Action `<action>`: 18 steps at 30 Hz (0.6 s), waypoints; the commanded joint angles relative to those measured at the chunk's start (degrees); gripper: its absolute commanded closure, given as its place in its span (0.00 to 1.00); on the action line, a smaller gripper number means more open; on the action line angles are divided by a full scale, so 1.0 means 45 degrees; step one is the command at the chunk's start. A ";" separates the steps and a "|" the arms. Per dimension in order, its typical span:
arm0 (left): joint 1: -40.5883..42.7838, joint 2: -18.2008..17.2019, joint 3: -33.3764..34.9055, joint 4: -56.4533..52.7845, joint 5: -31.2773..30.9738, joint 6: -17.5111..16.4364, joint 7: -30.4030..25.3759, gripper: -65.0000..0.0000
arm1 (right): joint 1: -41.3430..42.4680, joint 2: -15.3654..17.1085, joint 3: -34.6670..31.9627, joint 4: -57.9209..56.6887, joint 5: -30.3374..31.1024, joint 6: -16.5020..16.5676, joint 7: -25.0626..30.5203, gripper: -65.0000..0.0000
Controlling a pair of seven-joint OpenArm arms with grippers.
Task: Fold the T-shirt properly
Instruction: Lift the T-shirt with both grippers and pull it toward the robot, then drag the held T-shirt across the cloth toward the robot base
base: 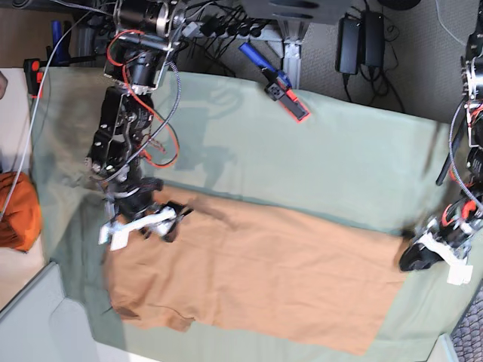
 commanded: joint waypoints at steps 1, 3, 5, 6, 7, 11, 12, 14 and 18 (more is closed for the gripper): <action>-0.0330 -0.0393 -0.0355 0.0398 -0.0559 -0.0163 0.0049 0.45 | 0.0355 0.0112 0.0199 0.0612 0.0146 0.1044 0.0058 0.32; -0.0296 -0.0593 -0.0967 0.0699 -0.1457 -0.0163 0.1054 0.45 | 0.0355 0.0117 0.0583 0.1389 0.0146 0.1039 -0.0821 0.32; -0.0267 -0.0806 -0.1462 0.0923 -0.2249 -0.0163 0.1943 0.45 | 0.0350 0.0112 0.1132 0.2142 0.0151 0.1039 -0.1656 0.32; -0.0257 -0.0923 -0.1559 0.0967 -0.2574 -0.0163 0.2327 0.45 | 0.0345 0.0117 0.1418 0.2399 0.0146 0.1039 -0.1957 0.32; -0.0219 -0.1054 -0.1559 0.0967 -0.2827 -0.0163 0.2623 0.45 | 0.0316 0.0121 0.1729 0.2550 0.0146 0.1039 -0.2186 0.32; 0.0355 -0.1428 -0.1559 0.0967 -0.3351 -0.0163 0.2914 0.45 | -0.0262 0.0112 0.2924 0.2569 0.0359 0.0831 -0.2283 0.32; 0.0549 -0.1481 -0.1559 0.0967 -0.3424 -0.0163 0.2914 0.45 | -0.0495 0.0112 0.3196 0.2531 0.0418 0.0714 -0.2278 0.32; 0.0942 -0.1511 -0.1559 0.0967 -0.3614 -0.0163 0.2919 0.45 | -0.0976 0.0112 0.3721 0.2516 0.0413 0.0325 -0.2098 0.32; 0.1554 -0.1501 -0.1559 0.0971 -0.3876 -0.0163 0.2919 0.45 | -0.1783 0.0107 0.4702 0.2511 0.0418 -0.0170 -0.1792 0.32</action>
